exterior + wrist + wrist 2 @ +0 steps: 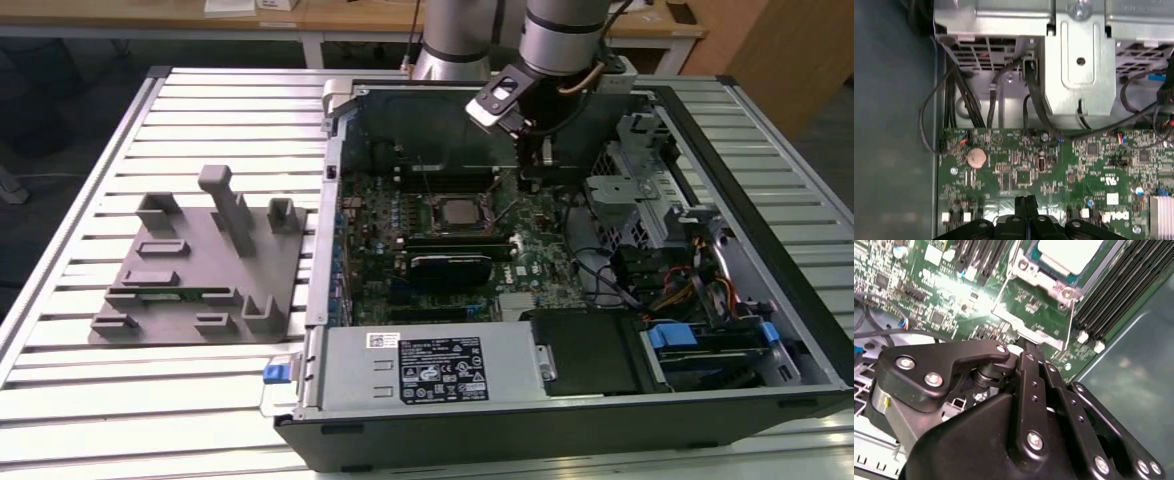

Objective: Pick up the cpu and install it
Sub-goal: 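Close the cpu cover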

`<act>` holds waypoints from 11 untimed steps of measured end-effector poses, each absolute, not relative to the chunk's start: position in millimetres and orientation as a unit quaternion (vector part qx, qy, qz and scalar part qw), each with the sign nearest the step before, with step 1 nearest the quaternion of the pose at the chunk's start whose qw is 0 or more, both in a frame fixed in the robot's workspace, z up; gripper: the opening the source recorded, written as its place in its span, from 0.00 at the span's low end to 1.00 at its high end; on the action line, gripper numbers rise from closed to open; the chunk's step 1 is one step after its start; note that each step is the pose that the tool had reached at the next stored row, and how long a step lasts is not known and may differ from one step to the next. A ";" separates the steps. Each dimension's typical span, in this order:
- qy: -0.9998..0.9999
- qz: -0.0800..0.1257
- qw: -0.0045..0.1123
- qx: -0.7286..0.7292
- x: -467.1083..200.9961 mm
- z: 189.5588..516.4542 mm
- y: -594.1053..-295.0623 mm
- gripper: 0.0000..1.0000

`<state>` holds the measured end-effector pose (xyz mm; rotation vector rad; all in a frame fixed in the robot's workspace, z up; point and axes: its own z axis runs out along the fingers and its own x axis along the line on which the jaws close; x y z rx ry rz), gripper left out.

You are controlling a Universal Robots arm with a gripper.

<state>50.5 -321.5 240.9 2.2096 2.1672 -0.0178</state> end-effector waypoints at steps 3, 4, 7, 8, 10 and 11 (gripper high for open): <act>0.700 -0.006 0.023 0.714 44.8 240.8 -321.5 0.11; 0.700 -0.006 0.023 0.714 42.7 240.8 -321.5 0.11; 0.700 -0.006 0.023 0.714 35.3 240.7 -321.5 0.11; 0.700 -0.006 0.023 0.714 32.4 240.6 -321.5 0.11; 0.700 -0.006 0.023 0.714 27.1 240.5 -321.5 0.11; 0.700 -0.006 0.023 0.714 24.8 240.4 -321.5 0.11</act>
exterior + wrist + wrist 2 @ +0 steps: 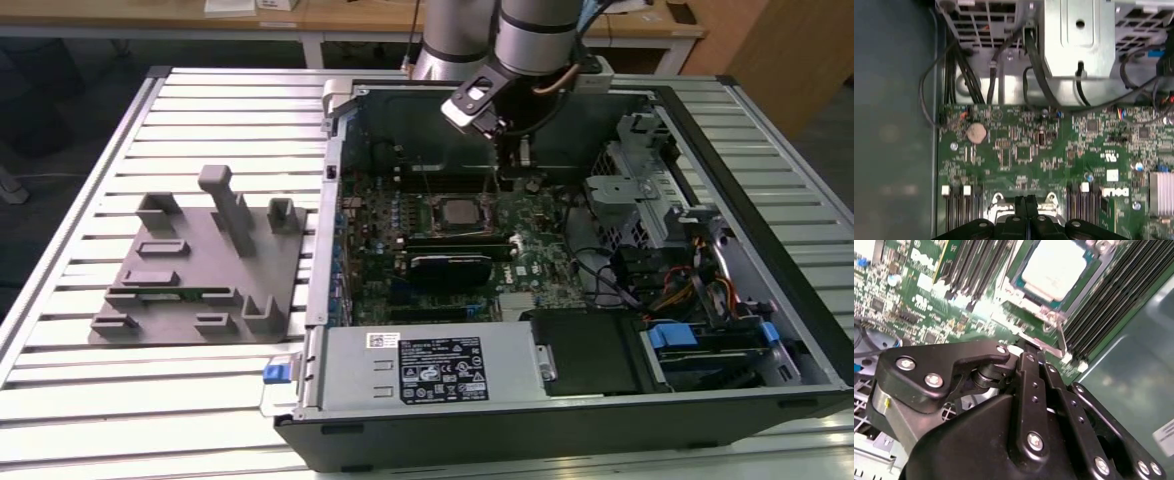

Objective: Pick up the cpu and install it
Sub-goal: 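Close the cpu cover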

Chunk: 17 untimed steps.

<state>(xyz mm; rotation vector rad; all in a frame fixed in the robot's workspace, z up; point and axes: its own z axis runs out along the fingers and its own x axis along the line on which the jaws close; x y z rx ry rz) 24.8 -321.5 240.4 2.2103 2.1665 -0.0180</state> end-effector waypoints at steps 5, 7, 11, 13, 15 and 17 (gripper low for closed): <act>0.700 -0.006 0.023 0.714 21.4 240.3 -321.5 0.11; 0.700 -0.006 0.023 0.714 21.4 240.3 -321.5 0.11; 0.700 -0.023 0.013 0.714 21.9 239.7 -321.5 0.11; 0.700 -0.038 0.004 0.713 22.3 239.5 -321.5 0.11; 0.700 -0.041 0.002 0.713 22.3 239.6 -321.5 0.11; 0.700 -0.042 0.002 0.713 22.4 239.6 -321.5 0.11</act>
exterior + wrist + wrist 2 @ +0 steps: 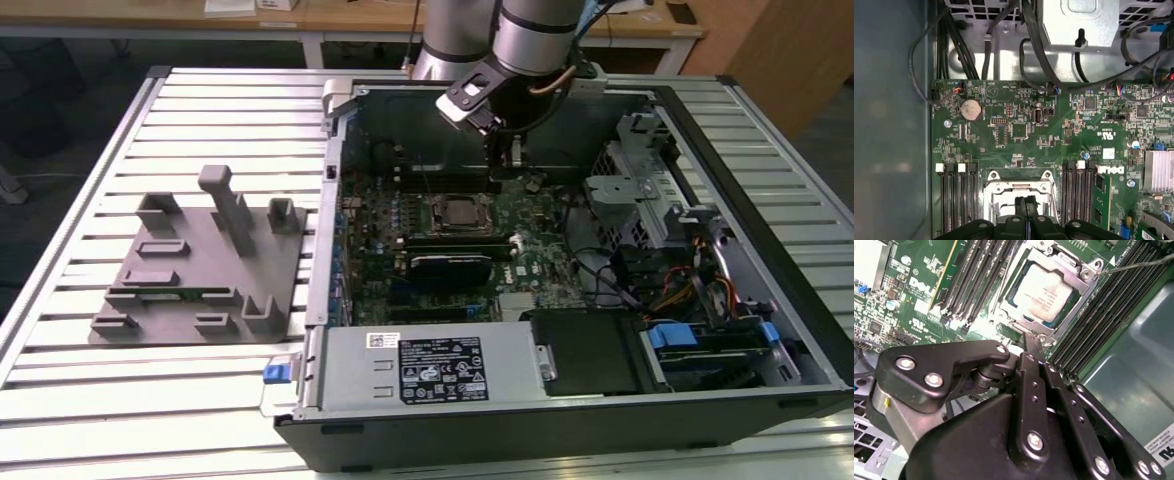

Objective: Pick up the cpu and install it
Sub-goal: 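Close the cpu cover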

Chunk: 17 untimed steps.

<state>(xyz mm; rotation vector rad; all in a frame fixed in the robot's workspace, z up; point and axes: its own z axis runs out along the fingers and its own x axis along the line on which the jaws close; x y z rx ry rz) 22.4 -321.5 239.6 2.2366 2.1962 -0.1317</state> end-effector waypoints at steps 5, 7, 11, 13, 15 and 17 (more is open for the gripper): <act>0.700 -0.040 0.001 0.713 19.5 237.7 -323.6 0.11; 0.700 -0.040 0.001 0.713 16.8 236.6 -326.2 0.11; 0.700 -0.037 0.003 0.713 8.0 234.6 -331.2 0.11; 0.700 -0.034 0.004 0.713 3.6 233.8 -332.7 0.11; 0.700 -0.030 0.003 0.713 -0.7 232.8 -334.2 0.11; 0.700 -0.027 0.001 0.713 -5.3 231.7 -335.2 0.11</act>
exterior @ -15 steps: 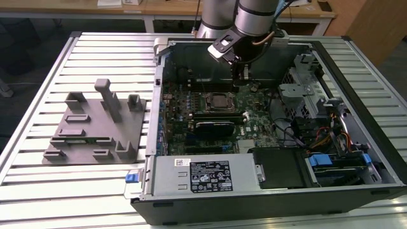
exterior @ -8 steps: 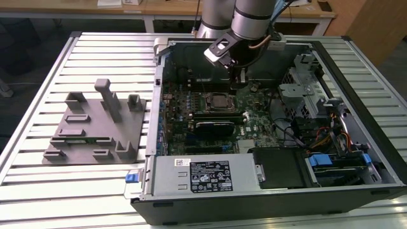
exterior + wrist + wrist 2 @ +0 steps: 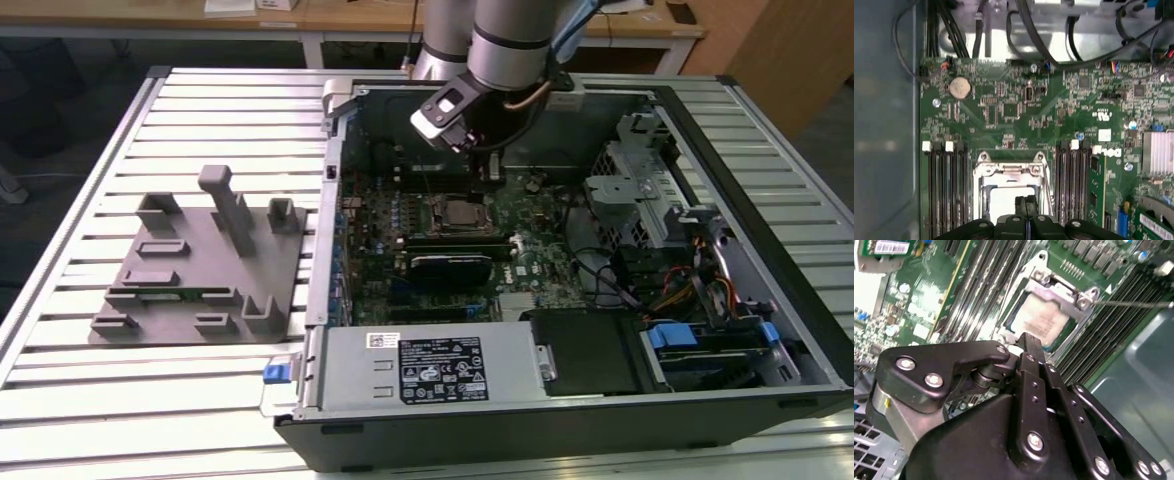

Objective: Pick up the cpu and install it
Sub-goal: 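Close the cpu cover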

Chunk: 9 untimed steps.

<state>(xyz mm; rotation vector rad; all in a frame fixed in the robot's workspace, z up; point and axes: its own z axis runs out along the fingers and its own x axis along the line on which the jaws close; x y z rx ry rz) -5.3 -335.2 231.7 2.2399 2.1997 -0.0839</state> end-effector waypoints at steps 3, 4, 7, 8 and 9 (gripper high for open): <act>0.701 -0.017 -0.009 0.713 -11.2 230.4 -335.8 0.11; 0.701 -0.015 -0.012 0.713 -12.2 229.8 -335.9 0.11; 0.703 -0.008 -0.017 0.711 -14.4 228.0 -336.3 0.11; 0.703 -0.008 -0.017 0.711 -14.5 227.9 -336.3 0.11; 0.703 -0.008 -0.017 0.711 -14.5 228.0 -336.3 0.11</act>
